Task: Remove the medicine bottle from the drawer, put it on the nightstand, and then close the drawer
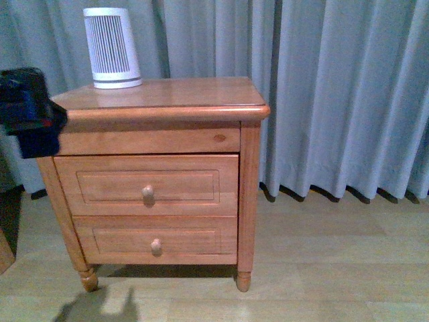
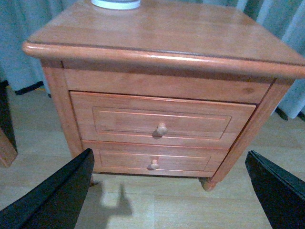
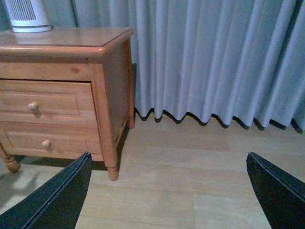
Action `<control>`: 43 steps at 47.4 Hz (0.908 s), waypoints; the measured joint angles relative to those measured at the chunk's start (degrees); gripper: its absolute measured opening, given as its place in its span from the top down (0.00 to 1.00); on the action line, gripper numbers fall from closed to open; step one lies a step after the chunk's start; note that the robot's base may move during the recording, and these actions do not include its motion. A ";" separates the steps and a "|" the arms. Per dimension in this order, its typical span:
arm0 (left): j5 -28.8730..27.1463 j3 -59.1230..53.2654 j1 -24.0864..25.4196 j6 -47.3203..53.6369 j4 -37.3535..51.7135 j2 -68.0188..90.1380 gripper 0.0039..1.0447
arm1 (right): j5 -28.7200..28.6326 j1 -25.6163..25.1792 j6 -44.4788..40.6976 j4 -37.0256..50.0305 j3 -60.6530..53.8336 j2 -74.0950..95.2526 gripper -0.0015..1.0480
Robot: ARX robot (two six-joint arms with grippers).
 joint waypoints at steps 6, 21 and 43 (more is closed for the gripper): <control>0.37 4.42 -1.07 0.96 4.50 12.20 0.06 | 0.00 0.02 0.00 0.00 0.00 0.00 0.07; 0.20 18.73 0.02 1.33 8.09 35.89 0.06 | 0.00 0.02 0.00 0.00 0.00 0.00 0.07; -1.42 37.07 -2.14 -1.09 9.05 54.07 0.06 | 0.00 0.02 0.00 0.00 0.00 0.00 0.07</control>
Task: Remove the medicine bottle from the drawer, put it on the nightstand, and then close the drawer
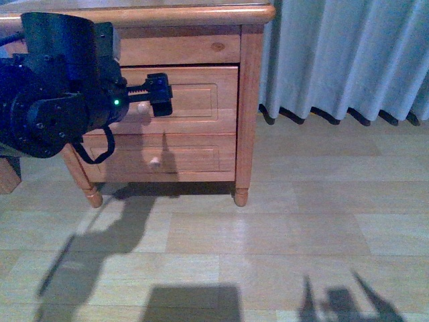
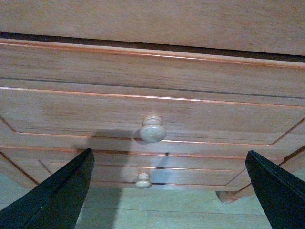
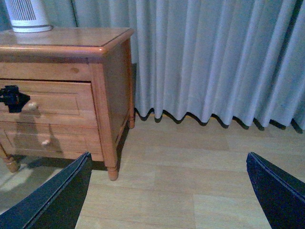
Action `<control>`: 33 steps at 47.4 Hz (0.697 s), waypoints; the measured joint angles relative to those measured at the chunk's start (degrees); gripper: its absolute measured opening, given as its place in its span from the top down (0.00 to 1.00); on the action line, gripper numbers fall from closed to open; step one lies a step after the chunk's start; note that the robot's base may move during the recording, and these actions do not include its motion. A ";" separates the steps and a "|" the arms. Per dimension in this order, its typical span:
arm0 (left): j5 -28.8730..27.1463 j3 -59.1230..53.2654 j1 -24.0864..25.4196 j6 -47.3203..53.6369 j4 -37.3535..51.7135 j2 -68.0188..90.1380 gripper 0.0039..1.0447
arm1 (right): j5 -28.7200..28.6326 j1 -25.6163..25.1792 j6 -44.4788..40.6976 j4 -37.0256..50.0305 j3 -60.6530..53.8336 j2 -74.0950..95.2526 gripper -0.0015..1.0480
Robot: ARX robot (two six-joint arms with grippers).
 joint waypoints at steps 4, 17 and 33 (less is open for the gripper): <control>-0.02 3.58 -0.61 -0.13 -0.83 2.78 0.06 | 0.00 -0.02 0.00 0.00 0.00 0.00 0.07; -0.85 8.83 -0.83 -0.39 -1.36 7.56 0.06 | 0.00 0.00 0.00 0.00 0.00 0.00 0.07; -0.68 12.48 -0.85 -0.28 -1.77 10.69 0.06 | 0.00 0.00 0.00 0.00 0.00 0.00 0.07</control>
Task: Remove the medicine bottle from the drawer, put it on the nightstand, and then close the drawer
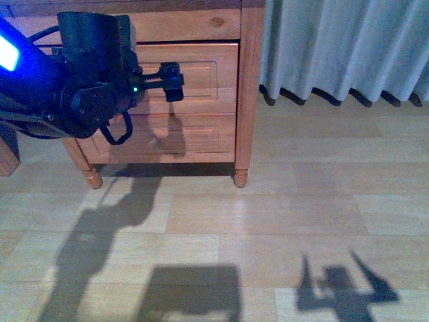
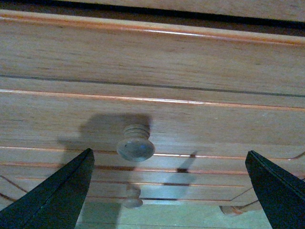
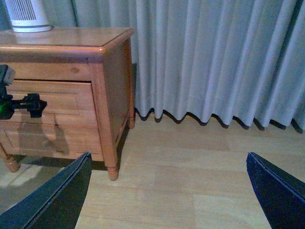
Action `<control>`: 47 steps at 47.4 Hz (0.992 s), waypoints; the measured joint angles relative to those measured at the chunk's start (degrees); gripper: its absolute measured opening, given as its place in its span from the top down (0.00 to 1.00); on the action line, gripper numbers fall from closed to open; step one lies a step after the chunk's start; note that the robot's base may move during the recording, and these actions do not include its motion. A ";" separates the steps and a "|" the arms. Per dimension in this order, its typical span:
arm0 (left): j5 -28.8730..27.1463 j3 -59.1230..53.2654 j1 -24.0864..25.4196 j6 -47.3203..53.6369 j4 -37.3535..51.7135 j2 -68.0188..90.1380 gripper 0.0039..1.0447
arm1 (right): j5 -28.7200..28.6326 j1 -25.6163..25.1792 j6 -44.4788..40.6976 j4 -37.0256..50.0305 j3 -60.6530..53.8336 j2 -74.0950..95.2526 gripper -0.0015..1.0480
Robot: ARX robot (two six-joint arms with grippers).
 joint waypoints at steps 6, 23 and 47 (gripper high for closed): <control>0.13 1.66 0.00 0.20 -0.26 1.05 0.06 | 0.00 -0.02 0.00 0.00 0.00 0.00 0.07; 0.66 5.79 0.02 1.03 -1.57 4.13 0.06 | 0.00 0.00 0.00 0.00 0.00 0.00 0.07; -0.02 7.58 1.31 1.29 -1.95 5.55 0.45 | 0.00 0.00 0.02 0.00 0.00 0.00 0.07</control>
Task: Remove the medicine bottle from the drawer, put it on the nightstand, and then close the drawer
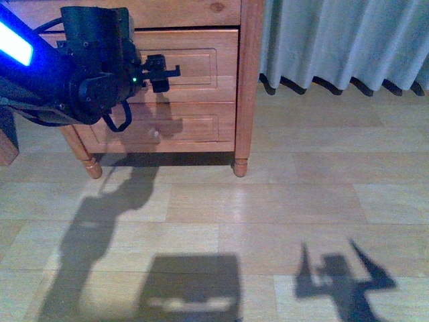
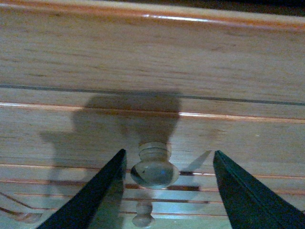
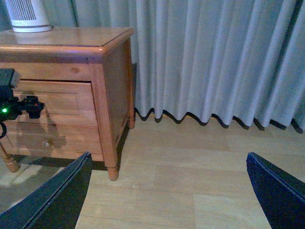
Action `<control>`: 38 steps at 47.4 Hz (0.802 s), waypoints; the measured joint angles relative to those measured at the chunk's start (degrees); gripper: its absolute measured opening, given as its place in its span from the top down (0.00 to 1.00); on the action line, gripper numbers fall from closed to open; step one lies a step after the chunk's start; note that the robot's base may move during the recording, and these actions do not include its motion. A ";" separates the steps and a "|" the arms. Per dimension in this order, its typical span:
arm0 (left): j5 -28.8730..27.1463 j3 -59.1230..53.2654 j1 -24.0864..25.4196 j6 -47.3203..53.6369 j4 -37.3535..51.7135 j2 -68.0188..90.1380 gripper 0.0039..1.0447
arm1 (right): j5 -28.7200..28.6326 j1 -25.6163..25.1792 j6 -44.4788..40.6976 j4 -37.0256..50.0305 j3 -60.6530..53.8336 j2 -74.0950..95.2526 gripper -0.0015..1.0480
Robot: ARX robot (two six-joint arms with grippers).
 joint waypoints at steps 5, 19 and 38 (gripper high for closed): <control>-0.22 0.00 0.15 0.07 0.04 0.00 0.59 | 0.00 0.00 -0.02 0.00 0.00 0.00 0.07; -0.59 -1.75 0.37 0.42 2.14 -0.20 0.77 | 0.00 -0.02 -0.02 0.00 0.00 0.00 0.07; -2.99 -29.57 -1.55 -0.76 16.20 -12.07 0.77 | 0.00 0.00 -0.02 0.00 0.00 0.00 0.07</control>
